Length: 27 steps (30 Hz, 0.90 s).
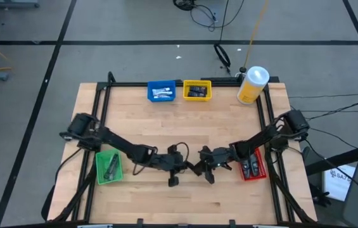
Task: Pick & Place Travel size toiletries
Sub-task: Put the black hair comb into the green bin
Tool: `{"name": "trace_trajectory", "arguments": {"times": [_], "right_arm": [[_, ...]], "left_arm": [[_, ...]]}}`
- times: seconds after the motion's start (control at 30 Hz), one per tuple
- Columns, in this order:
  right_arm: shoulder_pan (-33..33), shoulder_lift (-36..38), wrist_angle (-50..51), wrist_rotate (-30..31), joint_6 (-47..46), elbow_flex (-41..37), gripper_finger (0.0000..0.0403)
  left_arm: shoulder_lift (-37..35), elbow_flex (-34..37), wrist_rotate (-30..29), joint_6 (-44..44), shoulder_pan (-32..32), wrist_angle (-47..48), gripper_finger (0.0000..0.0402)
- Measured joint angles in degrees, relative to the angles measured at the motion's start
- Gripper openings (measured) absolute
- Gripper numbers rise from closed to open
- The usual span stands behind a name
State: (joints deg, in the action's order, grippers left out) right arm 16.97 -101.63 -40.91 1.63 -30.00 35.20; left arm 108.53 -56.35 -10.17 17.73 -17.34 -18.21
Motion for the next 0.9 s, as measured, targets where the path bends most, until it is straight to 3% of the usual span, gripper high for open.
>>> {"name": "trace_trajectory", "arguments": {"times": [0.17,0.4,0.5,0.6,0.67,0.8,0.9], "right_arm": [[-0.02,1.95,-1.02,2.63,4.02,-0.11,0.0018],[-0.02,2.52,-4.81,9.09,11.92,-0.13,0.0007],[-0.02,2.54,-7.95,9.10,13.84,-0.11,0.0011],[0.04,2.56,-10.16,9.07,14.69,-0.11,0.0019],[0.04,2.56,-11.23,9.07,15.01,-0.11,0.0018],[0.04,2.58,-11.45,8.89,16.18,-0.11,0.0010],[0.04,2.58,-11.47,8.87,16.17,-0.11,0.0011]], "left_arm": [[-10.02,-0.30,-9.12,-2.88,-2.19,6.85,0.0008],[-19.03,-0.41,-21.12,-16.14,-6.36,8.56,0.0002],[-19.34,-0.41,-17.28,-22.13,-5.32,6.19,0.0016],[-18.76,-0.40,-10.37,-23.86,-3.18,4.94,0.0070],[-17.89,-0.47,-7.33,-21.24,-1.42,5.43,0.0121],[-15.68,-0.38,-6.96,-13.14,1.71,8.30,0.0215],[-14.35,-0.40,-5.95,-8.30,3.33,9.15,0.0246]]}}
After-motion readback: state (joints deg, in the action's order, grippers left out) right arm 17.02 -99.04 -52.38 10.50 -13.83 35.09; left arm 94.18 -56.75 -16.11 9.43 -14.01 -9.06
